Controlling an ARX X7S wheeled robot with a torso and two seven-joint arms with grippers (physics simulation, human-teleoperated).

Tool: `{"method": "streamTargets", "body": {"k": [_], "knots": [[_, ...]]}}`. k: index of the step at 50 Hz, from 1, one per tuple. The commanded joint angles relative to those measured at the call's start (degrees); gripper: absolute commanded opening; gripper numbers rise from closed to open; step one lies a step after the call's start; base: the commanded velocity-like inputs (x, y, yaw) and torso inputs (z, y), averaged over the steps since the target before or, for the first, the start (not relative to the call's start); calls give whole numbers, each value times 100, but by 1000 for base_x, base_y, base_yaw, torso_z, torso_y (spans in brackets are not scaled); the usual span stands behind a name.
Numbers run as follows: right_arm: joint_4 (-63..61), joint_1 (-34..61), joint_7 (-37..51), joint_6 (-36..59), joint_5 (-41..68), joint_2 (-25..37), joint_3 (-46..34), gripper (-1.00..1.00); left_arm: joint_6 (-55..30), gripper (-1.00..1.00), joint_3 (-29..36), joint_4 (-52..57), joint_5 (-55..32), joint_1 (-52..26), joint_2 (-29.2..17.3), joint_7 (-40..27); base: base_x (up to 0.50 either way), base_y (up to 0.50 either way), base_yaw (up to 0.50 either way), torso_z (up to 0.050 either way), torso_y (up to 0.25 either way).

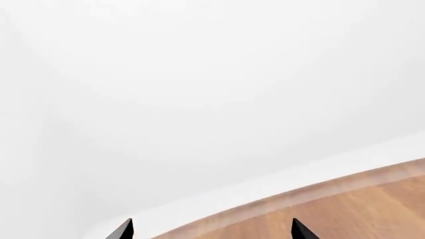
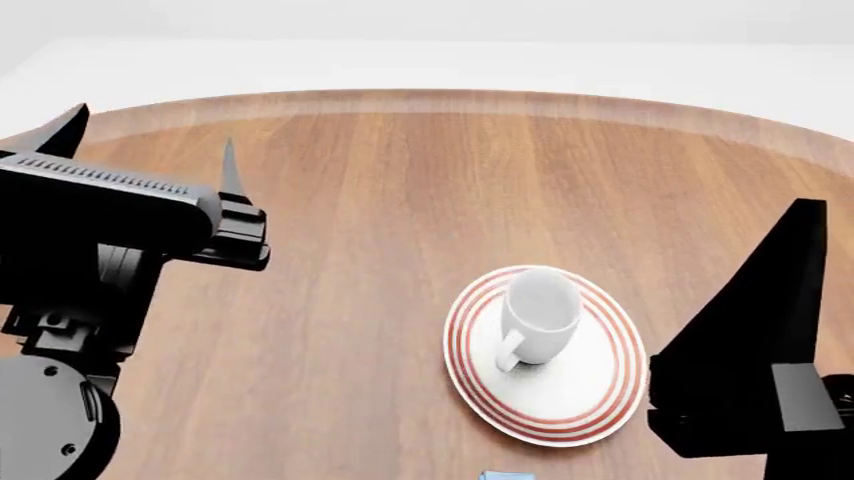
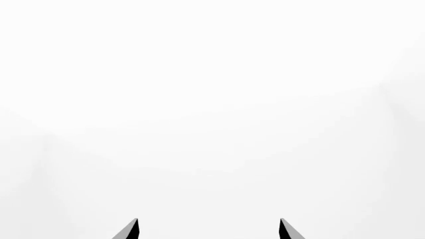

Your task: Pick up the white mug and put it on the plate, and put the chocolate pudding to the right of the plate.

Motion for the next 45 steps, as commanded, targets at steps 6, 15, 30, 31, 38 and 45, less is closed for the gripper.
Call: {"method": "streamTargets", "body": {"k": [6,15,30,31,38,45], "knots": [[-1435,669,1261,2629,370,679,-603,100,-83,100,-167,109,240,48,36,-36,0,0,0,0,0],[-1437,7055,6585,1625,1902,3330,-7965,100,-65,100,-193,114,172,50,54,-15,0,0,0,0,0],[-1437,6856,6587,2684,3779,2683,-7272,100,2,100,-194,-2,65,152,29,8,0,0,0,0,0],[-1437,6803,6587,2763,3779,2614,-7193,100,7,100,-190,-11,63,166,30,5,0,0,0,0,0],[-1437,6312,6587,3745,4620,2164,-6056,100,41,100,-174,-62,40,231,46,25,0,0,0,0,0],[-1437,5738,6587,4795,5671,1415,-5007,100,78,100,-165,-113,16,285,66,54,0,0,0,0,0]]}}
